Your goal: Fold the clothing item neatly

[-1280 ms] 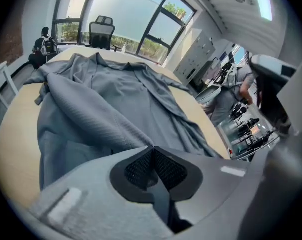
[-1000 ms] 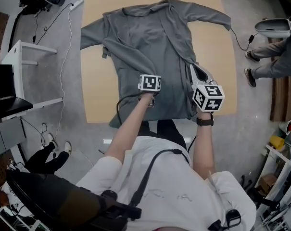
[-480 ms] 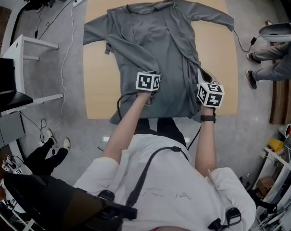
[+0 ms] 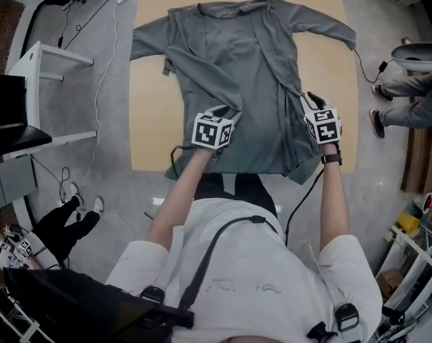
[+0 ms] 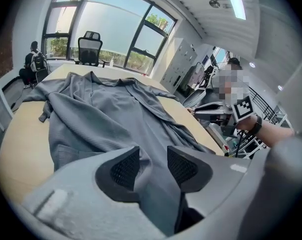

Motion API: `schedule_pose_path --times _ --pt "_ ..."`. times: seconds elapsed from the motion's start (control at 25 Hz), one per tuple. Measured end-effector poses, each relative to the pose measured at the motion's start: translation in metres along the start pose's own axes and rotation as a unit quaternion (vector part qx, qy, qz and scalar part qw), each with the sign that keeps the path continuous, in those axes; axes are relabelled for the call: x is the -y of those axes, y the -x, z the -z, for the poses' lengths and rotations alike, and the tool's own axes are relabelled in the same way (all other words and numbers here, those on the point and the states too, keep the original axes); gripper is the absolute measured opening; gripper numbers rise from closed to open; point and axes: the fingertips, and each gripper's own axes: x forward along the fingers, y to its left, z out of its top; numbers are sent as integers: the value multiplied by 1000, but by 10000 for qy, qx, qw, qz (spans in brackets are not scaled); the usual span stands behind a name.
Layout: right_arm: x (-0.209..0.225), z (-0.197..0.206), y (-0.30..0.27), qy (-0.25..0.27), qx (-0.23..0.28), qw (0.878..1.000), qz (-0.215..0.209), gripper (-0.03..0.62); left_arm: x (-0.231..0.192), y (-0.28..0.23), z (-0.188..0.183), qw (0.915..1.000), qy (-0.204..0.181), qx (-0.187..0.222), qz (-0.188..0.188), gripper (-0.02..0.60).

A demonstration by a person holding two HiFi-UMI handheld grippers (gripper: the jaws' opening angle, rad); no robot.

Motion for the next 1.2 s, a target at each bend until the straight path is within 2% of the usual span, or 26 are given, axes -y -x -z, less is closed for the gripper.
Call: schedule_pose_path --times 0.12,0.32,0.52,0.64,0.8,0.96,1.2 --pt "4 9 -24 558 -405 9967 -423 132 4 6 -4 9998 -158 88 -9 184" --pt "8 36 -65 762 -979 9879 -935 121 8 17 -5 9996 -241 156 -20 184" --pt "13 60 -81 477 -1389 9793 -1393 87 3 20 2 9998 -80 184 -74 183" --pt "18 61 -82 300 -1475 9794 -1350 79 -1 24 7 9997 -59 164 -148 183" --pt "12 62 -82 17 -1475 9804 -1304 41 -4 32 15 9996 39 156 -219 183" --pt "3 49 -64 -318 -1264 9848 -1150 34 -4 44 17 9994 133 255 -216 183" --pt "-42 -8 -16 -1425 -584 9806 -1213 31 -11 63 6 9982 299 505 -133 183"
